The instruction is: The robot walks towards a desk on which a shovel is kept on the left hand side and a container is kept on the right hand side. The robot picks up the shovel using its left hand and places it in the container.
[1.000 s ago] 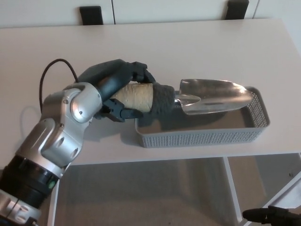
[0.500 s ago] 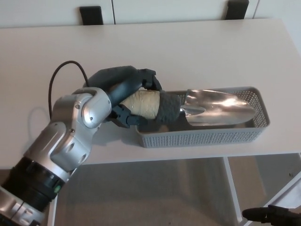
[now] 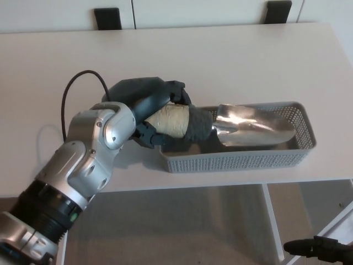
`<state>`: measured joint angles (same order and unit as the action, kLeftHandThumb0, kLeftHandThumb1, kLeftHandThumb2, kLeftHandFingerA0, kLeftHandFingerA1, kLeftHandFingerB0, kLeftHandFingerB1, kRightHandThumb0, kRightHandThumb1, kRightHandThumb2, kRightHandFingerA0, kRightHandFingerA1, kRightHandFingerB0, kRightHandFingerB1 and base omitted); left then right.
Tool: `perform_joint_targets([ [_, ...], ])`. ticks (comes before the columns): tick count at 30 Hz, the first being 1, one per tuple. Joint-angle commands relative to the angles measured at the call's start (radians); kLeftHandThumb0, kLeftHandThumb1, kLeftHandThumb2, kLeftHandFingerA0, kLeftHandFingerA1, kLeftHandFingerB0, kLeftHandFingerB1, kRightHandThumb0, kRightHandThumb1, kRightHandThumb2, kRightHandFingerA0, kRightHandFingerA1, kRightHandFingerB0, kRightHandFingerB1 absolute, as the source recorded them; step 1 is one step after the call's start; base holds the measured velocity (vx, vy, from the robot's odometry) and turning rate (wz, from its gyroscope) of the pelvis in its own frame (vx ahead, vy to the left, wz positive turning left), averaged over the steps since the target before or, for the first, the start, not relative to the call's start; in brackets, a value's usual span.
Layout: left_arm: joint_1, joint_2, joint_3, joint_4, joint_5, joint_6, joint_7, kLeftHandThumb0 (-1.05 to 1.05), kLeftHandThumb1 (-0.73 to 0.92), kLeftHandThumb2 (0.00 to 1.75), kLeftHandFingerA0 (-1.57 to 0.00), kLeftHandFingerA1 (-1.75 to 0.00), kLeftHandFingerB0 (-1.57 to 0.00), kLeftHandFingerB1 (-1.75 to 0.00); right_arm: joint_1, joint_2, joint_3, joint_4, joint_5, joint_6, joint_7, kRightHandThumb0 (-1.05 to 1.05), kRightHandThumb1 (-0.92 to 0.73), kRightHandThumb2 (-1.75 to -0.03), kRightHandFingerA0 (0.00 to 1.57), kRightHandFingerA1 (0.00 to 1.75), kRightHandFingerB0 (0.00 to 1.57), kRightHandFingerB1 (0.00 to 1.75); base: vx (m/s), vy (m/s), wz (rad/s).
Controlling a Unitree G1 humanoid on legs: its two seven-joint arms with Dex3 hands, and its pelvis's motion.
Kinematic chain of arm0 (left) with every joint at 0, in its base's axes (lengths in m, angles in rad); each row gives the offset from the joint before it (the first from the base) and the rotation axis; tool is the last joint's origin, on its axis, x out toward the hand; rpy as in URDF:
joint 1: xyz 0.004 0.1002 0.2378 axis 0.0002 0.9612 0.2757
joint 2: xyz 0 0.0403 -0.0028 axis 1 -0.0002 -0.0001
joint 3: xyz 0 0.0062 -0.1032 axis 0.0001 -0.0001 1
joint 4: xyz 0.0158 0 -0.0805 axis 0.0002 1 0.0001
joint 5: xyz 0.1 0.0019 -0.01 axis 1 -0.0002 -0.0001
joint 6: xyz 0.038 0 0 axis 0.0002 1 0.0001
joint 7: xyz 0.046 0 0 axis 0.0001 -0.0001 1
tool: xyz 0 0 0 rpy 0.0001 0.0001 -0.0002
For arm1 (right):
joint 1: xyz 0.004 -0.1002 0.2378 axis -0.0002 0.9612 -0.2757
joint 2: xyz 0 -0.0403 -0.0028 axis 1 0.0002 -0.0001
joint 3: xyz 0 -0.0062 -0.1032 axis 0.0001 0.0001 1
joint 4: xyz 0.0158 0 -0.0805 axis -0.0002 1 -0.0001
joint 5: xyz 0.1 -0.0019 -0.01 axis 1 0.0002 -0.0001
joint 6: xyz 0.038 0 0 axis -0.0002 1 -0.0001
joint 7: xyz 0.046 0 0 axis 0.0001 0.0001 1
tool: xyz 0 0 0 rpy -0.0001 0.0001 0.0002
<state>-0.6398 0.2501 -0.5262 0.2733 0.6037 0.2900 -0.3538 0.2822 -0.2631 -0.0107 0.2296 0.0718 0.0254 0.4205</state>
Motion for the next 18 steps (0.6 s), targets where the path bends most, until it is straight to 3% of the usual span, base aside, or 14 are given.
perform_joint_targets([
  [1,-0.034,0.029,-0.048,0.002,0.023,-0.025,-0.097,-0.94,0.59,0.97,0.00,-0.02,0.00,-0.03,-0.008,-0.020,0.002,-0.006,-0.012,0.009,-0.002,-0.30,-0.46,-0.53,0.79,0.54,0.61,0.47,0.00,0.000,0.00],
  [8,-0.038,0.020,-0.020,-0.020,-0.015,-0.012,-0.120,-1.01,0.65,1.03,0.00,0.00,-0.01,-0.03,-0.019,-0.026,0.007,-0.007,-0.009,0.009,0.011,-0.28,-0.46,-0.53,0.77,0.54,0.60,0.47,0.00,0.000,0.00],
  [13,-0.040,0.023,-0.016,-0.028,-0.003,-0.011,-0.123,-0.89,0.59,1.02,0.00,-0.12,0.00,-0.13,-0.023,-0.028,0.005,-0.009,-0.001,0.029,0.018,-0.27,-0.46,-0.53,0.78,0.54,0.61,0.47,0.00,0.000,0.00],
  [18,-0.051,0.017,-0.003,-0.022,-0.016,-0.012,-0.139,-0.90,0.60,1.01,0.00,-0.11,-0.01,-0.13,-0.025,-0.038,0.012,-0.010,-0.010,0.019,0.027,-0.27,-0.47,-0.53,0.78,0.53,0.60,0.47,0.00,0.000,0.00],
])
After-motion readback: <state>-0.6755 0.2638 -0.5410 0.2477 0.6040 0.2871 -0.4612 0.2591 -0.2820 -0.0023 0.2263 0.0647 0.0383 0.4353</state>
